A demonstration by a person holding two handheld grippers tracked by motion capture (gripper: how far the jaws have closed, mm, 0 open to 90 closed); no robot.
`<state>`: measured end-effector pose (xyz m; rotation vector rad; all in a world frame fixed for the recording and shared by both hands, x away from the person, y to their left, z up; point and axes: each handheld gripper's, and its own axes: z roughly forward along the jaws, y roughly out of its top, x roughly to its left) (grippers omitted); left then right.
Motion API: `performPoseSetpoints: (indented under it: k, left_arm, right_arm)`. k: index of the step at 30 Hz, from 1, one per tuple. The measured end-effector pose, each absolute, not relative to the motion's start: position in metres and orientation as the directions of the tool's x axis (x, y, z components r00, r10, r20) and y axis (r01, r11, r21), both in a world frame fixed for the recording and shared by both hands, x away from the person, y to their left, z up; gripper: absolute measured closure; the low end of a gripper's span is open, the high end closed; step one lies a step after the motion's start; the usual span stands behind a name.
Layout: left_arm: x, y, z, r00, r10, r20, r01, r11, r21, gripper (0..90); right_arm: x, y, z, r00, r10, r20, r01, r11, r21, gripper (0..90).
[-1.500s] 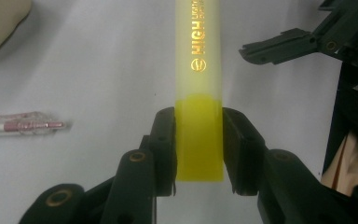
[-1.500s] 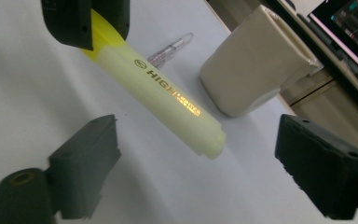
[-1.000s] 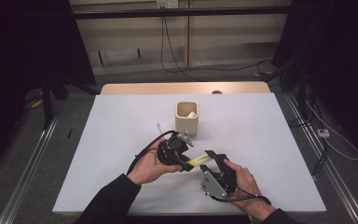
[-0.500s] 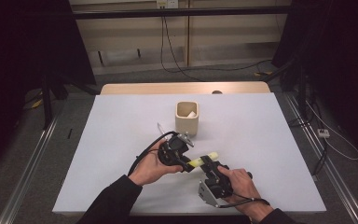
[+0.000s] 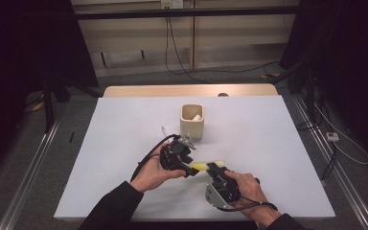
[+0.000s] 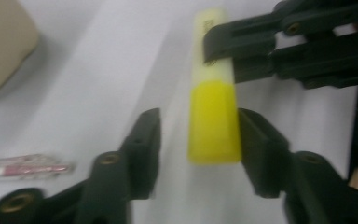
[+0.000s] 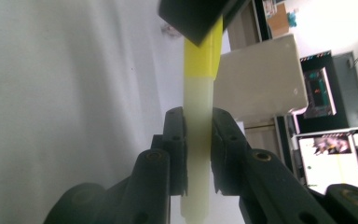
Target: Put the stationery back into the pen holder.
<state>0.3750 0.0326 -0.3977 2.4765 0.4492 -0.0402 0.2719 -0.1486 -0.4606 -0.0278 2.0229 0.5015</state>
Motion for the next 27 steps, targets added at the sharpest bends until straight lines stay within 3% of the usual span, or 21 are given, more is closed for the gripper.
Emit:
performPoseSetpoints:
  k: [10,19,22,25,27]
  left_arm:
    - [0.378,0.060,-0.398,0.915,0.388,-0.113,0.364,-0.670,0.647,19.7]
    - [0.379,0.085,-0.407,0.888,0.443,-0.123,0.403,-0.618,0.675,9.4]
    - [0.382,0.094,-0.408,0.875,0.452,-0.176,0.433,-0.567,0.700,8.1]
    - [0.381,0.097,-0.407,0.856,0.500,-0.132,0.432,-0.552,0.713,8.1]
    - [0.379,0.100,-0.407,0.865,0.484,-0.134,0.419,-0.548,0.724,8.1]
  right_arm:
    - [0.278,-0.157,-0.457,-0.541,0.327,-0.775,-0.132,0.877,0.462,78.3]
    - [0.285,-0.166,-0.449,-0.590,0.486,-0.644,-0.025,0.787,0.617,78.2]
    - [0.287,-0.168,-0.445,-0.605,0.541,-0.584,0.013,0.740,0.672,78.3]
    - [0.289,-0.170,-0.441,-0.605,0.568,-0.558,0.023,0.714,0.700,78.2]
    - [0.291,-0.172,-0.439,-0.605,0.586,-0.539,0.031,0.694,0.720,78.2]
